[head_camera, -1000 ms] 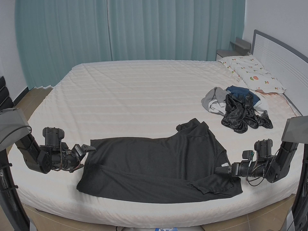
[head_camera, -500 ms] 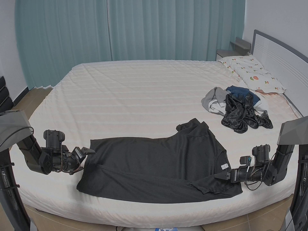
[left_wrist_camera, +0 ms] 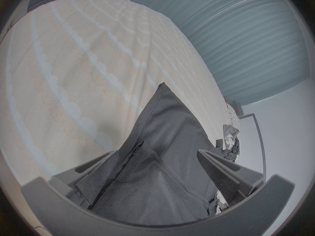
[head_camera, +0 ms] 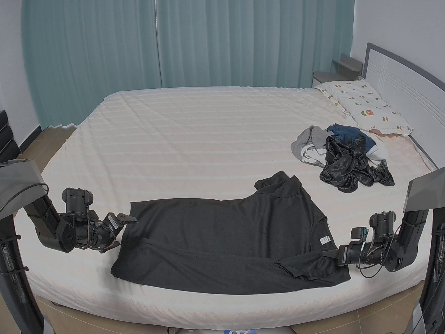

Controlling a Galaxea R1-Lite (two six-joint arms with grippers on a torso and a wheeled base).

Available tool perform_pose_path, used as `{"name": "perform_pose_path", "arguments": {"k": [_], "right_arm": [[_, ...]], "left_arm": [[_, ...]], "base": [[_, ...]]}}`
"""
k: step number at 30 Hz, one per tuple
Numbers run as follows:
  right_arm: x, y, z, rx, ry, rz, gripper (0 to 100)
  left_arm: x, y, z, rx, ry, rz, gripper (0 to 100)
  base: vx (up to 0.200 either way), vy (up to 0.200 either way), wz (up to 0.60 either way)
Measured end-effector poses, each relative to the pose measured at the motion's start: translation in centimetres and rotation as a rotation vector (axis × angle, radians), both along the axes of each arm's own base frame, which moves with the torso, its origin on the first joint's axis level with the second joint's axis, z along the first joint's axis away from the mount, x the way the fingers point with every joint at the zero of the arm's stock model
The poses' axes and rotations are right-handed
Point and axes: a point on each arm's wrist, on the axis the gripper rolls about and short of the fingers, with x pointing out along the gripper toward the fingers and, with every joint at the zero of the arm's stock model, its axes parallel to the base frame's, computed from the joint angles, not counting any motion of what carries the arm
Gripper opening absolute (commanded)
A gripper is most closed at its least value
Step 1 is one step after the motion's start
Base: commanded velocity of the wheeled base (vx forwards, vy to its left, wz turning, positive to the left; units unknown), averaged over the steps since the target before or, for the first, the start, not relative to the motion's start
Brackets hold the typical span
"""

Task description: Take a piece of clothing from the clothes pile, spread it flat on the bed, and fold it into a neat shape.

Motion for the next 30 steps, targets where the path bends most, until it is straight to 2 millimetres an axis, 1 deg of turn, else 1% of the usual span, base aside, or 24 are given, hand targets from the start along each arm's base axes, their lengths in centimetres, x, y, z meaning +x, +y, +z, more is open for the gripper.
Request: {"name": "perform_pose_path", "arguments": {"k": [7, 15, 21, 30], "right_arm": [[0.4, -0.7, 0.8, 0.034, -0.056, -0.020, 0], [0.7, -0.8, 2.1, 0.096, -0.154, -0.067, 0], [0.4, -0.8, 1.9, 0.109, -0.141, -0.077, 0], [0.8, -0.8, 1.4, 0.106, -0.152, -0.088, 0]], "left_arm": [[0.0, 0.1, 0.0, 0.013, -0.002, -0.005, 100], [0.0, 0.1, -0.3, 0.022, 0.004, -0.004, 100], [0.1, 0.1, -0.4, 0.023, 0.005, -0.004, 100], [0.4, 0.0, -0.7, 0.026, 0.006, -0.004, 100]], "base": [[0.000, 0.000, 0.00], [0.000, 0.000, 0.00], [0.000, 0.000, 0.00], [0.000, 0.000, 0.00]]}}
